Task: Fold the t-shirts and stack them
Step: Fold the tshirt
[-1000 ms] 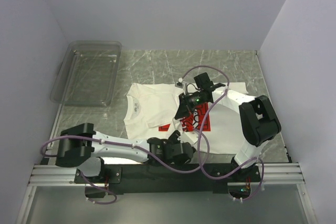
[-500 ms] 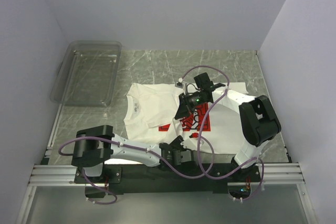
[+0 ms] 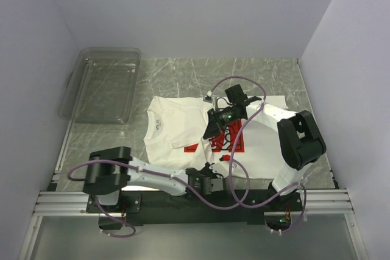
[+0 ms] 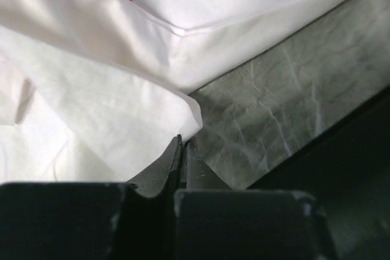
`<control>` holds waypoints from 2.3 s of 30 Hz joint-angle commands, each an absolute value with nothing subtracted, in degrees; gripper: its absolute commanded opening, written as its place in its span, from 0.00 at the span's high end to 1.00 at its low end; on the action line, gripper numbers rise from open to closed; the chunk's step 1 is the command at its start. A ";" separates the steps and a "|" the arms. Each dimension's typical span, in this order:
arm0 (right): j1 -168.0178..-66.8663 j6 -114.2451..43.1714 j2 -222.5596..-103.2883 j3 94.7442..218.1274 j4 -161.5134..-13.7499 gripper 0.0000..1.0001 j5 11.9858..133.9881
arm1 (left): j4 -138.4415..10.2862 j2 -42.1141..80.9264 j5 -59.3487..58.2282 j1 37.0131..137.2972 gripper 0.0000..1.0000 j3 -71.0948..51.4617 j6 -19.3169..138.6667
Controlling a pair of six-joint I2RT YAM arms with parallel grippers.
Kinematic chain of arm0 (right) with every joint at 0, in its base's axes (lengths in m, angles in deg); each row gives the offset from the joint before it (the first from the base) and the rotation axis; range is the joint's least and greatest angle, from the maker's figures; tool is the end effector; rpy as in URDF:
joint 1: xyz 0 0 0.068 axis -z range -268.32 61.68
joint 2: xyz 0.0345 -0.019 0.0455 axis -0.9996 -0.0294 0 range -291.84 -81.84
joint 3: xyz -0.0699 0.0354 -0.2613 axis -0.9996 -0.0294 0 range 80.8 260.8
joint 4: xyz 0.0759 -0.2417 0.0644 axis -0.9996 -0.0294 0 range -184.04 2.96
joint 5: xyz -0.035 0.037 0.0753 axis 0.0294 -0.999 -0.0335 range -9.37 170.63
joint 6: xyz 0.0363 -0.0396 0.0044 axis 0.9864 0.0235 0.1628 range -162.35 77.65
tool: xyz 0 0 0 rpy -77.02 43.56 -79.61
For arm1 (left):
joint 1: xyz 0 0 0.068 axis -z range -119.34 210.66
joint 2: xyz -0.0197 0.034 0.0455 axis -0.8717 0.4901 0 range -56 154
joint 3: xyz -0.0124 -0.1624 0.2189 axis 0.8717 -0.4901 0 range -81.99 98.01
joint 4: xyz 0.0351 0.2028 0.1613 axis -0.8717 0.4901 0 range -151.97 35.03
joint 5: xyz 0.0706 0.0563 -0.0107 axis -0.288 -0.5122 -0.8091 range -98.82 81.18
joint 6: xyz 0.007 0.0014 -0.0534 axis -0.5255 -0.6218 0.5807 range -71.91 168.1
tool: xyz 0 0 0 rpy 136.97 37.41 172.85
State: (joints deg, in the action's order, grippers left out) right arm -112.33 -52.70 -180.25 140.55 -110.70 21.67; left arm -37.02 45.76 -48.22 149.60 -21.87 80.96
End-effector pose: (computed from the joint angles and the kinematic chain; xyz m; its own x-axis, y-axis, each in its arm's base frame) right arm 0.2892 0.1622 0.1867 -0.6928 -0.4101 -0.5932 -0.7094 0.2393 0.6630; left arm 0.0287 -0.3366 0.1609 -0.4309 0.6262 -0.6498 0.6359 0.7216 0.2738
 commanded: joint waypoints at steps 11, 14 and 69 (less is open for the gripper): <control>-111.96 -70.19 -172.56 144.61 -123.15 0.69 31.83 | -52.73 6.78 -37.92 138.37 0.99 -44.87 85.27; -111.87 -73.45 -168.61 145.05 -126.93 0.49 36.31 | -53.27 -3.59 -37.91 131.78 0.99 -48.75 86.15; -52.02 -143.25 -136.60 101.80 -134.41 0.61 78.43 | -52.13 -15.31 -26.40 109.17 0.99 -46.04 71.82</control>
State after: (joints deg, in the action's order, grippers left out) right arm -52.37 -142.77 -134.86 103.30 -137.19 79.81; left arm -50.29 -15.58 -27.43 109.65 -46.81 72.56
